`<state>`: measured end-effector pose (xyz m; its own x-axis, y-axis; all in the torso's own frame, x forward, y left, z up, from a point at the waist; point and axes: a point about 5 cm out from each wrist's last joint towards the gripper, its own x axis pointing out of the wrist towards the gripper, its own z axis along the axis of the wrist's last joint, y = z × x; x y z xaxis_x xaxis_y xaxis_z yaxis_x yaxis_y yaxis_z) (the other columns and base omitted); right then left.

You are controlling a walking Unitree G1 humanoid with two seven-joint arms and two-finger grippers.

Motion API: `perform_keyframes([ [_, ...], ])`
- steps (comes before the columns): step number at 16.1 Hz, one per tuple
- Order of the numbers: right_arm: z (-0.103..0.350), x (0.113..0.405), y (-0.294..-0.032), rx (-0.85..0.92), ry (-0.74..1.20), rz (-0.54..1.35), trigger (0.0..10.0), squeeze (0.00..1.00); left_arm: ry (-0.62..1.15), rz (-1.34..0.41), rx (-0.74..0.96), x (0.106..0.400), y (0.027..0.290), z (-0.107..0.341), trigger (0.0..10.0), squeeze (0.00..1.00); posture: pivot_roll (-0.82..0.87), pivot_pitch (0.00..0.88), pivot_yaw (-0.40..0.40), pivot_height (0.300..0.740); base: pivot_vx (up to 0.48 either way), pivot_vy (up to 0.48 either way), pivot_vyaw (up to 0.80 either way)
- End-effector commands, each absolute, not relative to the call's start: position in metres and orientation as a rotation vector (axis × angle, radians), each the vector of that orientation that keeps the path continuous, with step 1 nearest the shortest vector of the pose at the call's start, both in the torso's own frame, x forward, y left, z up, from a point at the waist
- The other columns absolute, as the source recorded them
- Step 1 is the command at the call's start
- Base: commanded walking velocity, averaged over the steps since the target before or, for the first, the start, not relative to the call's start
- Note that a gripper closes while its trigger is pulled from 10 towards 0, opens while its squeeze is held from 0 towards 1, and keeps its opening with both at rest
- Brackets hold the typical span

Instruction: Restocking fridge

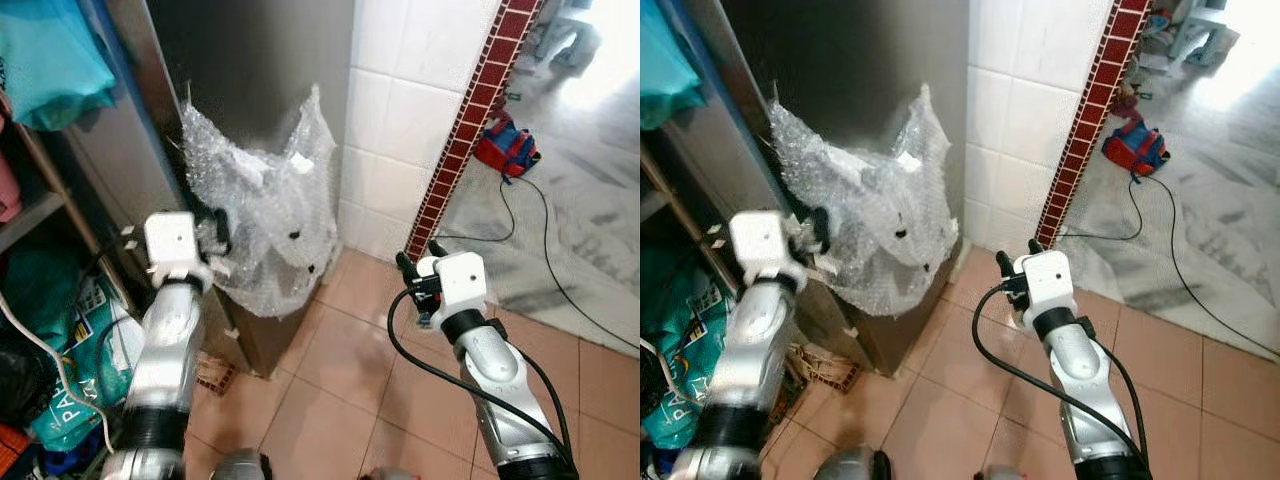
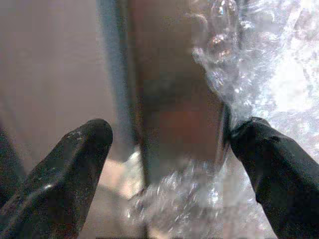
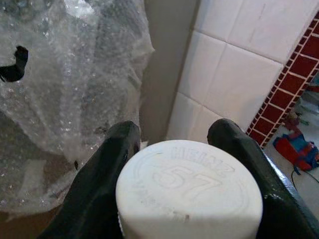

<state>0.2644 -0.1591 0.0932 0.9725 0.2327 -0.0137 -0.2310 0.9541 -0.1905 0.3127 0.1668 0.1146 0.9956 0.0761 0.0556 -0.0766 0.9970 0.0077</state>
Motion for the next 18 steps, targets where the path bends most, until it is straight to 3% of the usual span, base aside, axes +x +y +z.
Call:
perform_keyframes([
  [1,0.106,0.265,-0.159,-0.198,-0.060,0.235,10.0,0.00,-0.064,0.082,-0.019,0.320,0.166,0.120,10.0,0.00,-0.03,0.097,-0.010,0.740,0.000,0.000,0.00],
  [9,0.108,0.263,-0.165,-0.219,-0.050,0.227,10.0,0.00,-0.049,0.009,-0.064,0.334,0.156,0.122,10.0,0.00,-0.05,0.096,-0.006,0.740,0.000,0.000,0.00],
  [18,0.110,0.266,-0.162,-0.222,-0.050,0.227,10.0,0.00,-0.010,-0.214,-0.088,0.333,0.141,0.113,10.0,0.00,-0.04,0.086,-0.008,0.740,0.000,0.000,0.00],
])
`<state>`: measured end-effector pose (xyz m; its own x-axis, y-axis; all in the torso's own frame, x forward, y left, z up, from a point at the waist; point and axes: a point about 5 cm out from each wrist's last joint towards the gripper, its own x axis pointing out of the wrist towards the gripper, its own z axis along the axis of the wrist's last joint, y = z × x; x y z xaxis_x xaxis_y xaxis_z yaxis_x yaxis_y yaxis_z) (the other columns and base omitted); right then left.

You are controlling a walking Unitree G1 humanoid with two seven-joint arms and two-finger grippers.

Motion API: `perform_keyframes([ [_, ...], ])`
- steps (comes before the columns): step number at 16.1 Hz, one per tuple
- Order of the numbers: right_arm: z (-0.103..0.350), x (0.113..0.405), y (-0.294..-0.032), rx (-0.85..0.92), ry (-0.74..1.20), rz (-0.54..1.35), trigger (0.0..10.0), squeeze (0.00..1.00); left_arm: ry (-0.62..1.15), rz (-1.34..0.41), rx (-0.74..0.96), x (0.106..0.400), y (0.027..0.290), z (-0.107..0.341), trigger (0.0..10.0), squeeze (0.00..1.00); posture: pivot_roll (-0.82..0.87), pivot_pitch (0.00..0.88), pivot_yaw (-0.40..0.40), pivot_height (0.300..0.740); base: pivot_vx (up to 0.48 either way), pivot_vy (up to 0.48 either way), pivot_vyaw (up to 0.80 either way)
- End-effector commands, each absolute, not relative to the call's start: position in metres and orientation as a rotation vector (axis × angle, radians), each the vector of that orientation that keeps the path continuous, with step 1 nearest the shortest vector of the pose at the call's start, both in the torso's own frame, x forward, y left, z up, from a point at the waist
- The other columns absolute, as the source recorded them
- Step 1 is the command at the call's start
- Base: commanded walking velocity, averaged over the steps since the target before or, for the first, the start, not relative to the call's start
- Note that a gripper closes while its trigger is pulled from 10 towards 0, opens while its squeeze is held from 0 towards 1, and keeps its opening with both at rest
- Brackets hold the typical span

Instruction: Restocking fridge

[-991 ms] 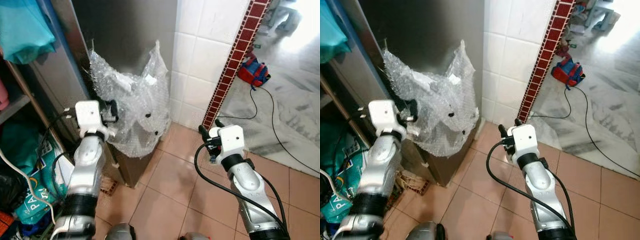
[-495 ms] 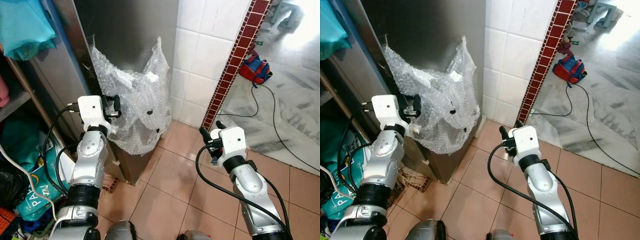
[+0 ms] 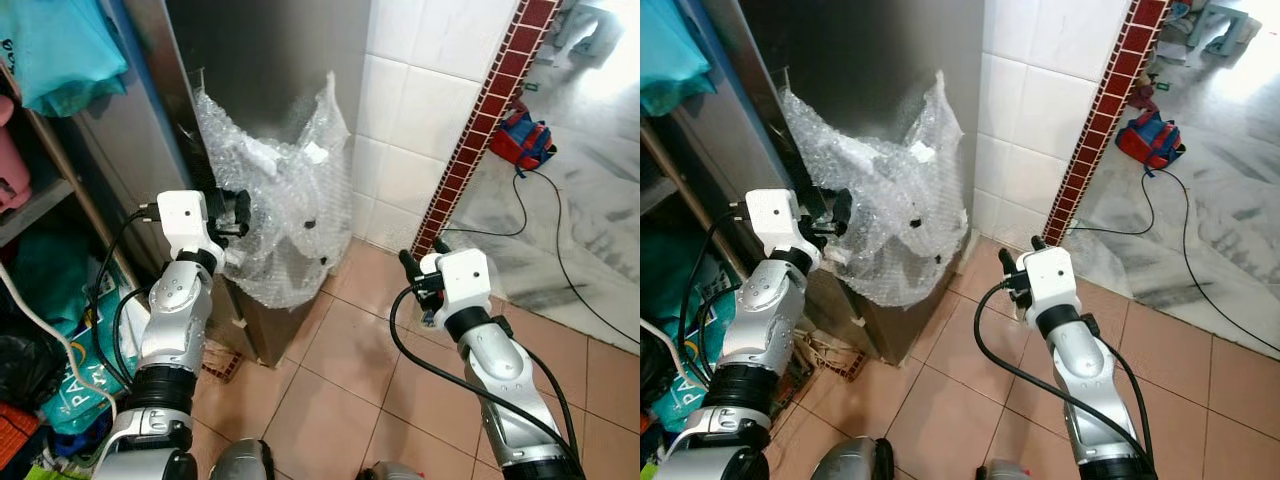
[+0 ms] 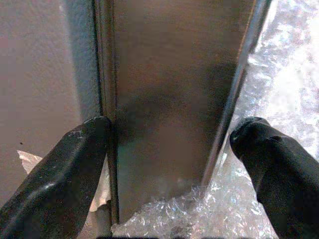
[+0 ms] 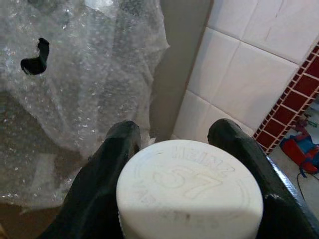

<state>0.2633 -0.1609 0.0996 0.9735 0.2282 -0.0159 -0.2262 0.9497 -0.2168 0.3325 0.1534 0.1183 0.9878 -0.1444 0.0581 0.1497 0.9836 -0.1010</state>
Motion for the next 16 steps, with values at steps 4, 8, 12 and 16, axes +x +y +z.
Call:
perform_keyframes([
  [4,0.110,0.266,-0.161,-0.223,-0.049,0.225,10.0,0.00,-0.019,-0.307,-0.057,0.334,0.126,0.115,10.0,0.00,-0.04,0.086,-0.006,0.740,0.000,0.000,0.00],
  [8,0.111,0.267,-0.160,-0.215,-0.056,0.228,10.0,0.00,-0.029,-0.372,-0.081,0.329,0.114,0.116,10.0,0.00,-0.04,0.078,-0.010,0.740,0.000,0.000,0.00],
  [12,0.112,0.269,-0.159,-0.204,-0.066,0.225,10.0,0.00,0.011,-0.507,-0.086,0.315,0.088,0.106,10.0,0.00,-0.03,0.075,-0.010,0.740,0.000,0.000,0.00],
  [16,0.115,0.269,-0.177,-0.252,-0.070,0.096,10.0,0.00,0.034,-0.585,-0.106,0.298,0.057,0.099,10.0,0.00,-0.04,0.070,-0.005,0.740,0.000,0.000,-0.13],
])
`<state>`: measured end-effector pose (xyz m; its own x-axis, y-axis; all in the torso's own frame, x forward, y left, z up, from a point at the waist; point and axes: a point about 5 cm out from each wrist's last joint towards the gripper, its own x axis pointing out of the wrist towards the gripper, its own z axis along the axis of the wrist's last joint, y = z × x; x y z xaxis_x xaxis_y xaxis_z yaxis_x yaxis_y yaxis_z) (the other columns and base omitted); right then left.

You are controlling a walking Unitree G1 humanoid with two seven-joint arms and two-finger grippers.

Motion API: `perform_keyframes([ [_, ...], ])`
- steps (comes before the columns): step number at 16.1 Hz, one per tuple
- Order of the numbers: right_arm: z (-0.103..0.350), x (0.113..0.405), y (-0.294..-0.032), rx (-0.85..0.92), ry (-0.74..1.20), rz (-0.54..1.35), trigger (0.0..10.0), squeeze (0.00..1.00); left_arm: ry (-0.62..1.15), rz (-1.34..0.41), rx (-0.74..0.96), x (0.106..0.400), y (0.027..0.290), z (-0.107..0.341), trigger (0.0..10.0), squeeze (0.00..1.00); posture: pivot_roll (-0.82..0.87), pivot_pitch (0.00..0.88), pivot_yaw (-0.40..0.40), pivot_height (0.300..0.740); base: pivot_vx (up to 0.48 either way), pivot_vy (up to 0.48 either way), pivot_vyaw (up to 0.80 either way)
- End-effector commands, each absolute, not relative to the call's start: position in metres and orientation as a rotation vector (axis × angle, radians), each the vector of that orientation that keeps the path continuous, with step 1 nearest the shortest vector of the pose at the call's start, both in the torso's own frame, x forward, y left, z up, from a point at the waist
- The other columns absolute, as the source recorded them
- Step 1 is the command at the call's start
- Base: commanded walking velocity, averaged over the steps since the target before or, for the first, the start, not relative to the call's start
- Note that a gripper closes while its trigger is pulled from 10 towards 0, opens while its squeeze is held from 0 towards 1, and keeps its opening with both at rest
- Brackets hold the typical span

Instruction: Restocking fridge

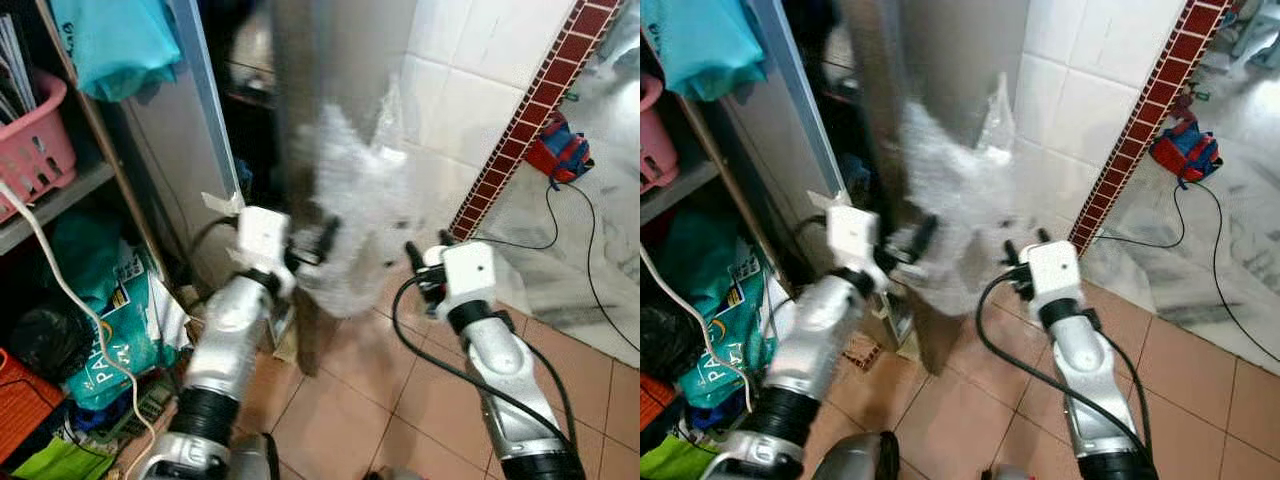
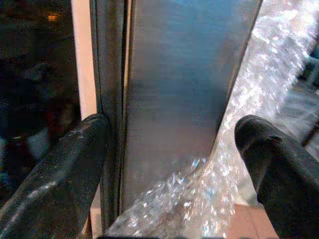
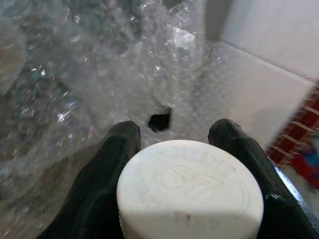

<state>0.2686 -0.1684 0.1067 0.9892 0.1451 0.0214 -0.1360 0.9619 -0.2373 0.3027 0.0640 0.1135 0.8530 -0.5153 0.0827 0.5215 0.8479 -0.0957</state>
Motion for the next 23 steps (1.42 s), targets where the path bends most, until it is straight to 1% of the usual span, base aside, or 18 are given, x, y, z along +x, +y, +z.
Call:
perform_keyframes([
  [1,0.115,0.269,-0.181,-0.266,-0.068,0.066,10.0,0.00,0.028,-0.595,-0.109,0.296,0.055,0.099,10.0,0.00,-0.04,0.068,-0.003,0.740,0.000,0.000,-0.80],
  [5,0.110,0.263,-0.185,-0.290,-0.050,0.035,10.0,0.00,0.008,-0.591,-0.104,0.295,0.055,0.102,10.0,0.00,-0.04,0.061,0.001,0.740,0.060,0.000,-0.80],
  [8,0.108,0.259,-0.184,-0.313,-0.039,0.023,10.0,0.00,0.003,-0.579,-0.095,0.296,0.059,0.103,10.0,0.00,-0.05,0.061,0.005,0.740,0.326,0.000,-0.80],
  [12,0.099,0.251,-0.194,-0.304,0.021,-0.053,10.0,0.00,0.001,-0.592,-0.089,0.296,0.054,0.104,10.0,0.00,-0.05,0.064,0.013,0.740,0.334,0.000,-0.78],
  [15,0.100,0.250,-0.194,-0.302,0.020,-0.052,10.0,0.00,-0.001,-0.601,-0.083,0.296,0.051,0.104,10.0,0.00,-0.05,0.065,0.015,0.740,0.333,0.000,-0.68],
  [19,0.102,0.252,-0.185,-0.263,0.010,-0.003,10.0,0.00,0.012,-0.592,-0.054,0.297,0.052,0.101,10.0,0.00,-0.05,0.068,0.013,0.740,0.335,0.000,0.00],
  [21,0.105,0.251,-0.168,-0.198,-0.013,0.127,10.0,0.00,0.010,-0.569,-0.051,0.299,0.053,0.101,10.0,0.00,-0.05,0.068,0.013,0.740,0.334,0.000,0.00],
  [23,0.106,0.251,-0.161,-0.177,-0.015,0.184,10.0,0.00,0.016,-0.543,-0.038,0.302,0.056,0.100,10.0,0.00,-0.06,0.067,0.014,0.740,0.330,0.000,0.00],
])
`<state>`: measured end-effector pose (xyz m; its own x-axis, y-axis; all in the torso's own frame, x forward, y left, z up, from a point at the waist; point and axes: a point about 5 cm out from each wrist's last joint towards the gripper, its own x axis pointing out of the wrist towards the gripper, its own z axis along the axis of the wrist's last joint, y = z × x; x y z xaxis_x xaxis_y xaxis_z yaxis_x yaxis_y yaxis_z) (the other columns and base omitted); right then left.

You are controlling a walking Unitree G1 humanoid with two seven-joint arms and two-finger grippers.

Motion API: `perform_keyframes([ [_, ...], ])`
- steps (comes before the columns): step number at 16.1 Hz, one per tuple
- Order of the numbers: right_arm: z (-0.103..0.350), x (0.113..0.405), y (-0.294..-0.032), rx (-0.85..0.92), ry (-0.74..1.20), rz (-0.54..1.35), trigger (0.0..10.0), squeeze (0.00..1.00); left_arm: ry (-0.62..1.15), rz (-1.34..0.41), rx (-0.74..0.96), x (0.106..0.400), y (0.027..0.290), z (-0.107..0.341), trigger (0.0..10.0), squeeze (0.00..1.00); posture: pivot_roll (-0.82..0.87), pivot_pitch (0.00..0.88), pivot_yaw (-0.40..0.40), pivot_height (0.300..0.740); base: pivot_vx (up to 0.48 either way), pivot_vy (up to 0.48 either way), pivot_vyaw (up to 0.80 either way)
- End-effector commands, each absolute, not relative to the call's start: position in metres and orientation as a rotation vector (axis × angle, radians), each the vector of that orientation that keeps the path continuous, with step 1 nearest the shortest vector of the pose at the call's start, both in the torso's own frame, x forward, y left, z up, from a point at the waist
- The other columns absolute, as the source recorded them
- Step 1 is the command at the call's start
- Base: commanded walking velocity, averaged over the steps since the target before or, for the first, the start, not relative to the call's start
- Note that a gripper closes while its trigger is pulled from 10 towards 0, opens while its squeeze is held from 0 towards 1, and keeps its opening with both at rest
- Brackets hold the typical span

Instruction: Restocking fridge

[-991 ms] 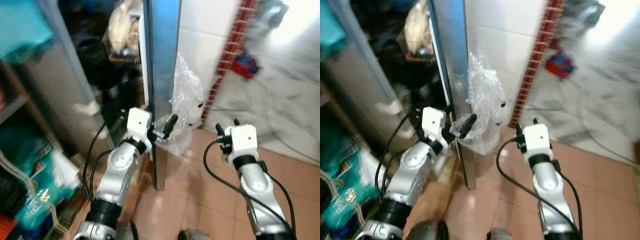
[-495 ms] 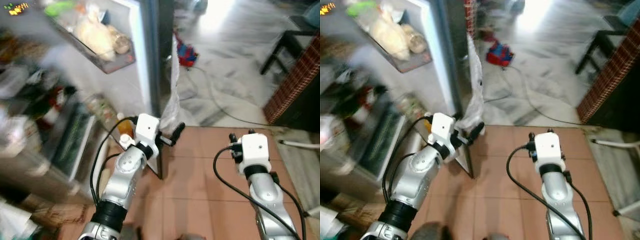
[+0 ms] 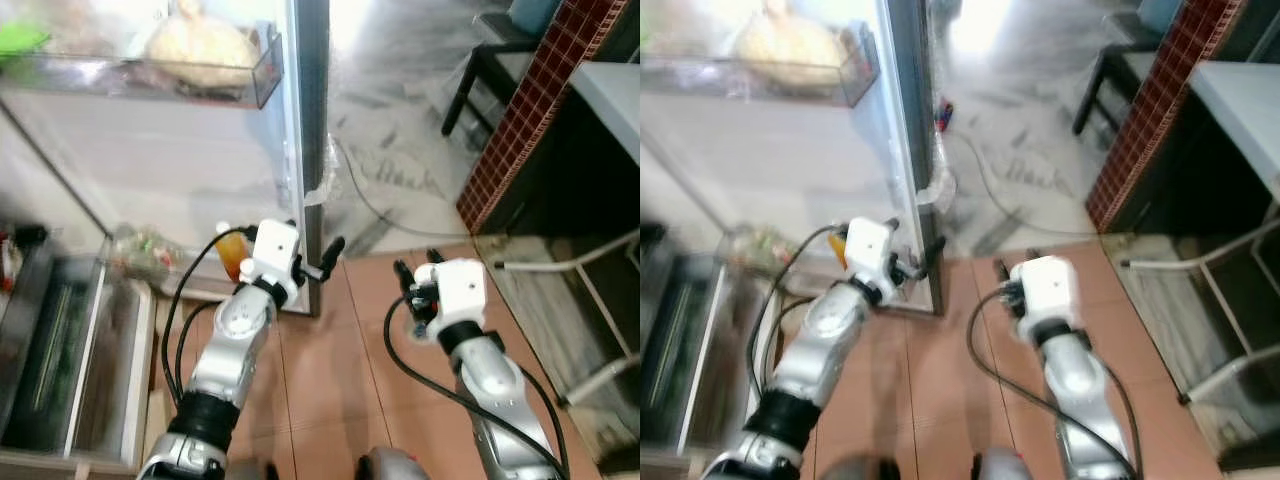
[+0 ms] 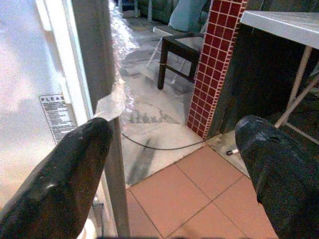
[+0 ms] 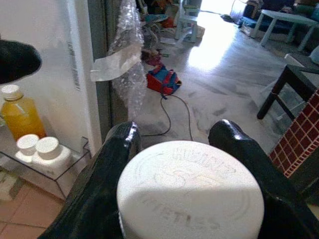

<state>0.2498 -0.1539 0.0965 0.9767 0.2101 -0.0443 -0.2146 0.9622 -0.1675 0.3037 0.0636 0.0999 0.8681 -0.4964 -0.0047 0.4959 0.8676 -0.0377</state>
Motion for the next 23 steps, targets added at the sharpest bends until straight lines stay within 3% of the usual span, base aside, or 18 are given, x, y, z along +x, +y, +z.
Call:
perform_keyframes([
  [1,0.106,0.251,-0.157,-0.184,-0.018,0.227,10.0,0.00,0.018,-0.525,-0.033,0.303,0.058,0.099,10.0,0.00,-0.05,0.067,0.013,0.740,0.334,0.000,0.00],
  [4,0.115,0.255,-0.147,-0.192,-0.060,0.331,10.0,0.00,0.011,-0.294,0.029,0.308,0.086,0.097,10.0,0.00,-0.05,0.068,0.010,0.740,0.000,0.000,0.79],
  [6,0.116,0.261,-0.141,-0.189,-0.066,0.389,10.0,0.00,0.015,-0.089,0.055,0.301,0.120,0.092,10.0,0.00,-0.03,0.070,0.005,0.740,0.000,0.000,0.79],
  [9,0.117,0.262,-0.132,-0.174,-0.071,0.464,10.0,0.00,0.017,0.014,0.060,0.292,0.140,0.088,10.0,0.00,-0.02,0.070,0.004,0.740,0.000,0.000,0.79],
  [23,0.119,0.261,-0.124,-0.176,-0.082,0.557,10.0,0.00,0.019,0.034,0.041,0.291,0.138,0.088,10.0,0.00,-0.03,0.069,-0.003,0.740,0.420,0.000,0.17],
])
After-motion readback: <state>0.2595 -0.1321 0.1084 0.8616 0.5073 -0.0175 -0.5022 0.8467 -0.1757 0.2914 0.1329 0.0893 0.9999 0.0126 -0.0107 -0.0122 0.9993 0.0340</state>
